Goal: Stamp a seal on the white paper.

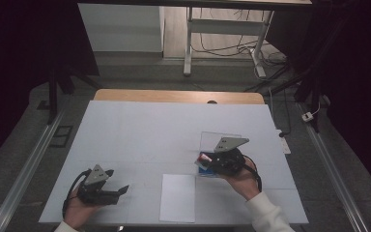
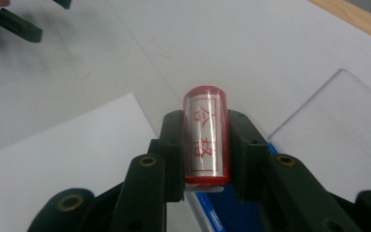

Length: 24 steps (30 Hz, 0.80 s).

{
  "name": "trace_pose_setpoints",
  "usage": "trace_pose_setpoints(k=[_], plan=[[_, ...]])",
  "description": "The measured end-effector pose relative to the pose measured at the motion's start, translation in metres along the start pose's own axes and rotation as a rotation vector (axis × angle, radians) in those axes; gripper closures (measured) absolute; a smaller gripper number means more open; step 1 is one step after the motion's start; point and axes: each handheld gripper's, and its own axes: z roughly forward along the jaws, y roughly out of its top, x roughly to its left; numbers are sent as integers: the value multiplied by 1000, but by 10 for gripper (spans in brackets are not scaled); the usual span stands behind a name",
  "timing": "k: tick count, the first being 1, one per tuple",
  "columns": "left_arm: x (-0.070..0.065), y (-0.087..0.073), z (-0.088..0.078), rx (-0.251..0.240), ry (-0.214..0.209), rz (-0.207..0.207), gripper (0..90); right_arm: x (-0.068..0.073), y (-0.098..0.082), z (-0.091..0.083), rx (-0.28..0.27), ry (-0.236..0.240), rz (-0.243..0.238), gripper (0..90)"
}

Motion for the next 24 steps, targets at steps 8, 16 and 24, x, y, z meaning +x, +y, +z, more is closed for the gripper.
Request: trace_pose_setpoints(k=[8, 16, 24], plan=[[0, 0, 0, 2, 1, 4, 183, 10, 4, 4, -9, 27, -18, 701], [0, 0, 1, 2, 2, 5, 184, 15, 6, 7, -6, 43, -28, 701], [0, 0, 1, 2, 3, 6, 184, 19, 6, 11, -9, 57, -33, 701]])
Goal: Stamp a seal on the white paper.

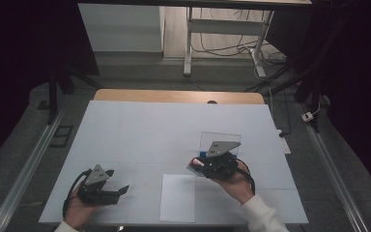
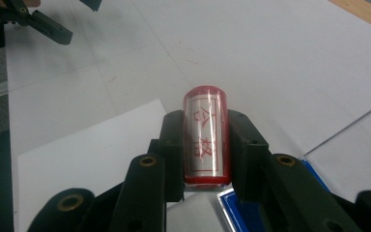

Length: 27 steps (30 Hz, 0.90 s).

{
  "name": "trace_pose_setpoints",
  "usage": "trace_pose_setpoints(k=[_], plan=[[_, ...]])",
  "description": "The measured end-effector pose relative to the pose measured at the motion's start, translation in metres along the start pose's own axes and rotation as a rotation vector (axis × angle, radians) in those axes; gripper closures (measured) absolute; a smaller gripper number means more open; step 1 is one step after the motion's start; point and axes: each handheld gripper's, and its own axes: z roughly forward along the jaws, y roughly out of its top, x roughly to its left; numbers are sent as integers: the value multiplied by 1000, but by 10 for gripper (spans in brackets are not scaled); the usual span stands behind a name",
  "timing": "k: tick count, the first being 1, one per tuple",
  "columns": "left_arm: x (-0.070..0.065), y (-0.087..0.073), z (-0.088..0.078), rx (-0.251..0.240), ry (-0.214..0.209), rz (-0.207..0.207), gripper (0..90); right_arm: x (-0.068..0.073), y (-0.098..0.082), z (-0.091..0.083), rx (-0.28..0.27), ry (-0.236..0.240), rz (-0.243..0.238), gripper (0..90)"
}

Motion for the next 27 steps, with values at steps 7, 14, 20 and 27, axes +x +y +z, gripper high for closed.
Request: trace_pose_setpoints(k=[7, 14, 20, 27], plan=[[0, 0, 0, 0, 0, 0, 185, 5, 1, 3, 1, 12, -7, 701], [0, 0, 0, 1, 2, 1, 185, 12, 4, 7, 4, 28, -25, 701], [0, 0, 0, 0, -1, 1, 185, 17, 6, 11, 3, 46, -32, 701], [0, 0, 0, 1, -1, 1, 185, 23, 7, 16, -2, 65, -34, 701]])
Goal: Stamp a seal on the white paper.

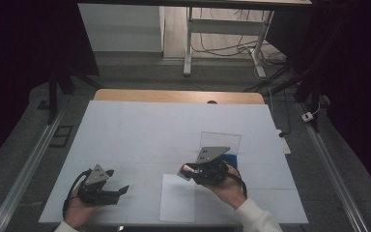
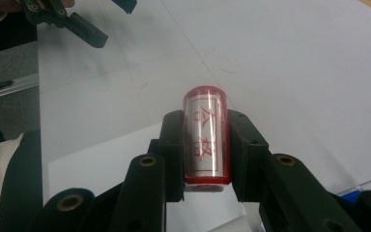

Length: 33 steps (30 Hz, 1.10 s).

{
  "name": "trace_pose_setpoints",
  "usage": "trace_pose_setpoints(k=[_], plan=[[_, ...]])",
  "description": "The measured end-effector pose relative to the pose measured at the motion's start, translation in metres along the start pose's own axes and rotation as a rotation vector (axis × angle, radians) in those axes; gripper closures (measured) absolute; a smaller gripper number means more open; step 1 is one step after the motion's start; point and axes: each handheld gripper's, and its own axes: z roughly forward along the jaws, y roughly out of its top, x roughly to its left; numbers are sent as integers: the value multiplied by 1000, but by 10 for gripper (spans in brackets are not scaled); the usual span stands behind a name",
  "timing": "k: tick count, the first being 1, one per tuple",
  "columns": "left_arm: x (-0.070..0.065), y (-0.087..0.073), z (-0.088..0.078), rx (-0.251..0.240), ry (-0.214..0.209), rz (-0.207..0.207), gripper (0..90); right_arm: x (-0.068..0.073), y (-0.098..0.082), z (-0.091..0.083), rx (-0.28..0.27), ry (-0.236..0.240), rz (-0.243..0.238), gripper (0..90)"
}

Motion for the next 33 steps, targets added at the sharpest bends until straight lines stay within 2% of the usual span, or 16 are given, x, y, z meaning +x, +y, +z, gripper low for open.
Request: trace_pose_setpoints(k=[18, 25, 33], plan=[[0, 0, -1, -3, -4, -2, 185, 18, 2, 15, 38, 51, -40, 701], [0, 0, -1, -2, -5, -3, 185, 24, -1, 20, 85, 65, -59, 701], [0, 0, -1, -2, -4, -1, 186, 29, -5, 29, 139, 59, -89, 701]])
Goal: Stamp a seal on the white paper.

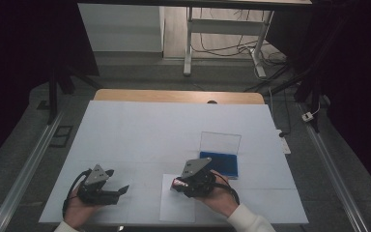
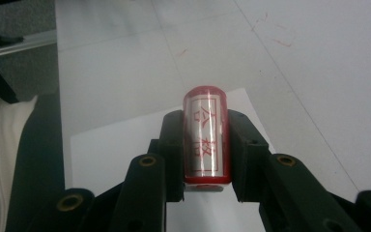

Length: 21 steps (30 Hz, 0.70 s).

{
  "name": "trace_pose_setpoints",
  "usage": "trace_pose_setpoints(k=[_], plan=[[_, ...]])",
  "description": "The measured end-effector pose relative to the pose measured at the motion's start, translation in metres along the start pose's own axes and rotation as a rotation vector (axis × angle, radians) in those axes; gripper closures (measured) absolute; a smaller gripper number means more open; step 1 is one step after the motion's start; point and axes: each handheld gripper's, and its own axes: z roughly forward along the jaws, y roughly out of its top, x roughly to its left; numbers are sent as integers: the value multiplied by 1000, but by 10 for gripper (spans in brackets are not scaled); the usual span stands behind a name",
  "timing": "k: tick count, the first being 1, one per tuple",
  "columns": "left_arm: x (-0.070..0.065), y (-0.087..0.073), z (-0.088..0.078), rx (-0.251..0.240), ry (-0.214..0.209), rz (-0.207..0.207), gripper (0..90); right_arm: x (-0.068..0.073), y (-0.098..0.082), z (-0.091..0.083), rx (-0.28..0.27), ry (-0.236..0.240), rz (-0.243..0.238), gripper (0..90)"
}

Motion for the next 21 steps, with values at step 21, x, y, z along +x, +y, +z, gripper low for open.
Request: trace_pose_setpoints(k=[21], plan=[[0, 0, 1, 7, -2, 7, 186, 5, -2, 13, 73, -3, -39, 700]])
